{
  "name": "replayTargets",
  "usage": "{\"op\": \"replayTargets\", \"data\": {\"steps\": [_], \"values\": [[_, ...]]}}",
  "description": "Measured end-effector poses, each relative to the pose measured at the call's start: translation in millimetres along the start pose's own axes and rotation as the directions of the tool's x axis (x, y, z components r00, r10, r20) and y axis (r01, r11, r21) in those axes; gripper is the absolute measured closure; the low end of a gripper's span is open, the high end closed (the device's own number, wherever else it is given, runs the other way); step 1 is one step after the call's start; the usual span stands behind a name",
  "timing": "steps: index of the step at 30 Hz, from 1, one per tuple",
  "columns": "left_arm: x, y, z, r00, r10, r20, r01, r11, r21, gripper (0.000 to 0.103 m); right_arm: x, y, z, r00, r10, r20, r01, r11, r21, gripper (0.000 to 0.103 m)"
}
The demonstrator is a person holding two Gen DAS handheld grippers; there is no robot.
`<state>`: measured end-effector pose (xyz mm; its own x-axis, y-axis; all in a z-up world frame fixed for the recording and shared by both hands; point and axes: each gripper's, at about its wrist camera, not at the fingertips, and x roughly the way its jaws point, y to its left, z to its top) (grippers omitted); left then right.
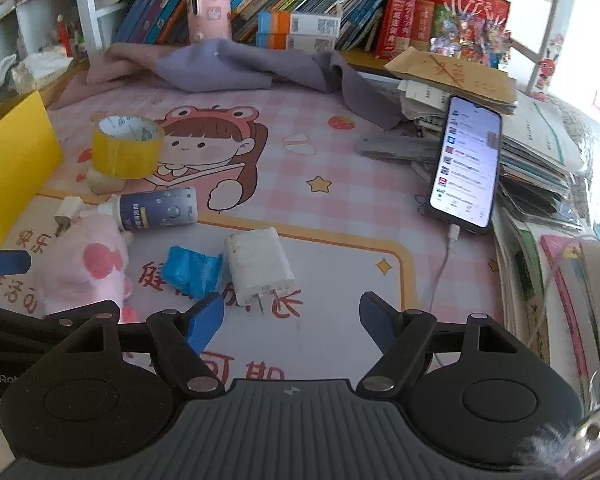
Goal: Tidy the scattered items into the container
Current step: 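Grasp the pink plush pig with the left tool while the right tool grasps the white charger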
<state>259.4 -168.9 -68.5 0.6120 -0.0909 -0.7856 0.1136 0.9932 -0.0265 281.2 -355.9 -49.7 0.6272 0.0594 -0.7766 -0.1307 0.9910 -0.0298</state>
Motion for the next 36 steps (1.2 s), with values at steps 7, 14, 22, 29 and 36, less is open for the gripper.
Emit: {"op": "replayTargets", "data": {"steps": [7, 14, 22, 29, 36], "values": [[12, 5, 4, 0.999, 0.037, -0.010, -0.038, 0.999, -0.036, 0.000, 29, 0, 12, 0.999, 0.030, -0.041, -0.031, 0.999, -0.020, 0.031], [21, 11, 6, 0.998, 0.051, -0.023, -0.053, 0.996, -0.067, 0.000, 56, 4, 26, 0.994, 0.072, -0.082, -0.075, 0.997, -0.033, 0.038], [28, 16, 6, 0.998, 0.051, -0.032, -0.054, 0.995, -0.080, 0.000, 70, 6, 32, 0.991, 0.084, -0.101, -0.089, 0.995, -0.040, 0.041], [36, 15, 6, 0.997, 0.048, -0.053, -0.052, 0.996, -0.076, 0.000, 80, 10, 30, 0.986, 0.116, -0.123, -0.123, 0.991, -0.053, 0.055], [43, 14, 7, 0.995, 0.036, -0.098, -0.042, 0.997, -0.066, 0.032, 78, 7, 29, 0.986, 0.128, -0.107, -0.135, 0.989, -0.060, 0.061]]}}
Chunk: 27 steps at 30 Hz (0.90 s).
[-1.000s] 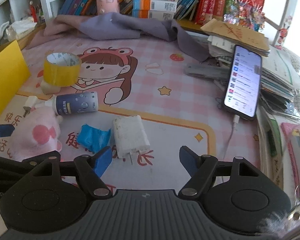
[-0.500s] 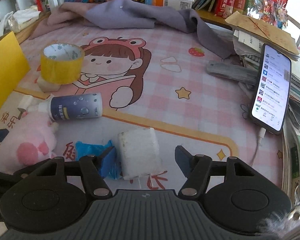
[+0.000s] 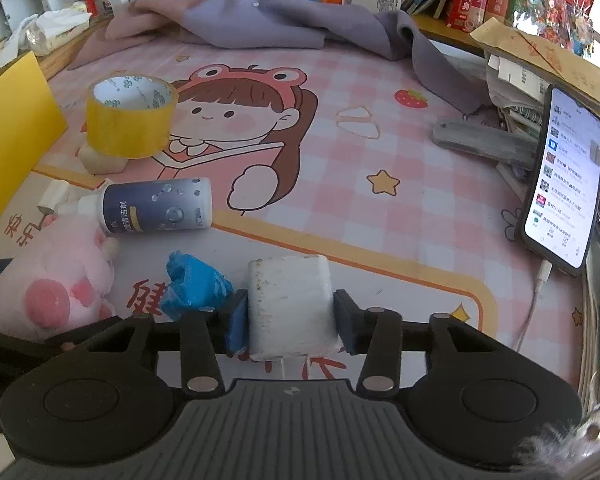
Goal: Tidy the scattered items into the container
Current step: 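Grasp the pink plush pig with the left tool while the right tool grasps the white charger, then carry the pink pig and white charger together toward the yellow box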
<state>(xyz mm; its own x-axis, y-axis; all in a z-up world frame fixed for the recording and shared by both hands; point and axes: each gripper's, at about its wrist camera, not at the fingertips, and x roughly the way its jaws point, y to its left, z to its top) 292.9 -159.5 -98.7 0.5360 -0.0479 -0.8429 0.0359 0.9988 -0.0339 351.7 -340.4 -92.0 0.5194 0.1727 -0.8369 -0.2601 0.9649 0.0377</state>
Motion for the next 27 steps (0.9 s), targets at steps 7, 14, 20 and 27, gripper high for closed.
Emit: {"op": "replayTargets", "data": {"steps": [7, 14, 20, 27], "values": [[-20, 10, 1, 1.000, -0.011, -0.006, 0.011, 1.000, -0.021, 0.037, -23, -12, -2, 0.999, 0.039, 0.030, -0.042, 0.995, 0.093, 0.062], [-58, 20, 9, 0.997, -0.063, 0.055, 0.064, 0.998, -0.012, 0.037, -54, -14, -5, 0.993, 0.079, 0.088, -0.093, 0.980, 0.177, 0.062], [-74, 27, 0, 0.994, -0.096, 0.060, 0.099, 0.994, -0.041, 0.037, -75, 3, -12, 0.987, 0.084, 0.140, -0.101, 0.987, 0.122, 0.062], [-75, 35, -18, 0.989, -0.138, 0.054, 0.141, 0.989, -0.054, 0.037, -84, 14, -23, 0.991, 0.057, 0.121, -0.072, 0.990, 0.121, 0.062]]}}
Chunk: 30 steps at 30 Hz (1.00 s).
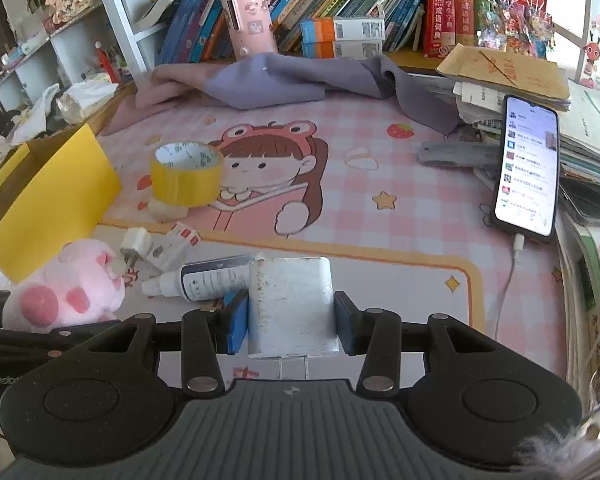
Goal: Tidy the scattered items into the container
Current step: 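Carry the pink pig and white charger together toward the yellow box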
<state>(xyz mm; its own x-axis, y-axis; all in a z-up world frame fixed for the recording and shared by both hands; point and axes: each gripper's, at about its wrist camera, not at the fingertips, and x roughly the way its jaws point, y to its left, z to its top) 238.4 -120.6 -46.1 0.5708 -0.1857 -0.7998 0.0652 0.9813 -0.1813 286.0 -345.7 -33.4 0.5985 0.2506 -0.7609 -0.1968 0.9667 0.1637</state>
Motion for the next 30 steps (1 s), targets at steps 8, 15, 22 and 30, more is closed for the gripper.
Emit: {"op": "replayTargets", "data": {"steps": [8, 15, 22, 30], "values": [[-9, 10, -13, 0.996, -0.083, -0.006, 0.084, 0.996, 0.041, 0.037, -21, 20, -25, 0.998, -0.059, -0.013, 0.059, 0.998, 0.030, 0.062], [-26, 23, -26, 0.990, -0.140, -0.001, 0.139, 0.984, 0.110, 0.037, -40, 42, -42, 0.992, -0.122, 0.012, 0.120, 0.989, 0.089, 0.062], [-52, 51, -44, 0.983, -0.183, 0.015, 0.179, 0.972, 0.154, 0.037, -55, 84, -58, 0.987, -0.155, 0.037, 0.151, 0.984, 0.097, 0.062], [-92, 92, -72, 0.981, -0.193, 0.023, 0.186, 0.964, 0.188, 0.037, -73, 146, -88, 0.985, -0.165, 0.056, 0.158, 0.982, 0.107, 0.062]]}}
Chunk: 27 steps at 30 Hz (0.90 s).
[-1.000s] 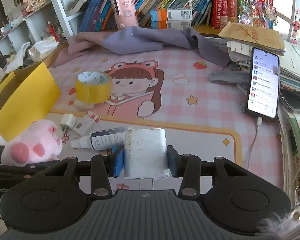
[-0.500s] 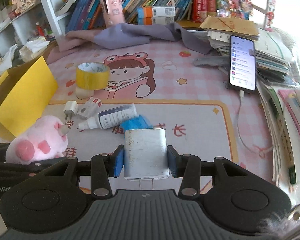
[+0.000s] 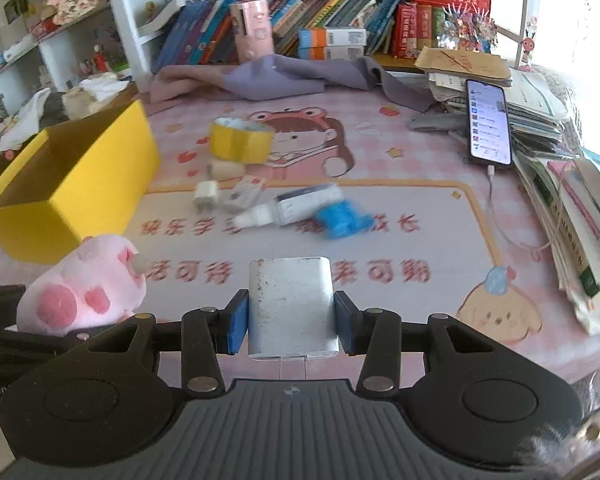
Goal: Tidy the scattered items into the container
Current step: 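Carry the pink pig and white charger together toward the yellow box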
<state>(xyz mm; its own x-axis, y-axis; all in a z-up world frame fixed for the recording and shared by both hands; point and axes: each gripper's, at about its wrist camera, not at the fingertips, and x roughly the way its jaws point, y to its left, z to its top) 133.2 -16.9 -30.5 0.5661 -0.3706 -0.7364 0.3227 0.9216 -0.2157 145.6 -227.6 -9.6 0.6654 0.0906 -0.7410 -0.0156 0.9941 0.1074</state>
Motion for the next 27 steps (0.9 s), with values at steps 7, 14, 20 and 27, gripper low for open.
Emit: {"op": "replayTargets", "data": {"steps": [7, 14, 20, 27], "values": [[-34, 18, -32, 1.000, -0.004, -0.013, 0.004, 0.999, 0.051, 0.037, -20, 44, -38, 1.000, 0.003, 0.003, -0.003, 0.999, 0.032, 0.062], [-64, 42, -50, 1.000, 0.023, 0.010, -0.023, 0.999, 0.039, 0.037, -34, 84, -52, 0.999, 0.038, 0.012, -0.038, 0.999, 0.016, 0.062], [-83, 60, -57, 0.997, 0.053, 0.050, -0.054, 0.998, 0.018, 0.037, -40, 118, -48, 0.997, 0.072, 0.029, -0.070, 0.996, -0.061, 0.061], [-100, 85, -61, 0.991, 0.108, 0.081, -0.106, 0.994, -0.023, 0.037, -36, 152, -43, 0.991, 0.133, 0.019, -0.129, 0.983, -0.128, 0.061]]}}
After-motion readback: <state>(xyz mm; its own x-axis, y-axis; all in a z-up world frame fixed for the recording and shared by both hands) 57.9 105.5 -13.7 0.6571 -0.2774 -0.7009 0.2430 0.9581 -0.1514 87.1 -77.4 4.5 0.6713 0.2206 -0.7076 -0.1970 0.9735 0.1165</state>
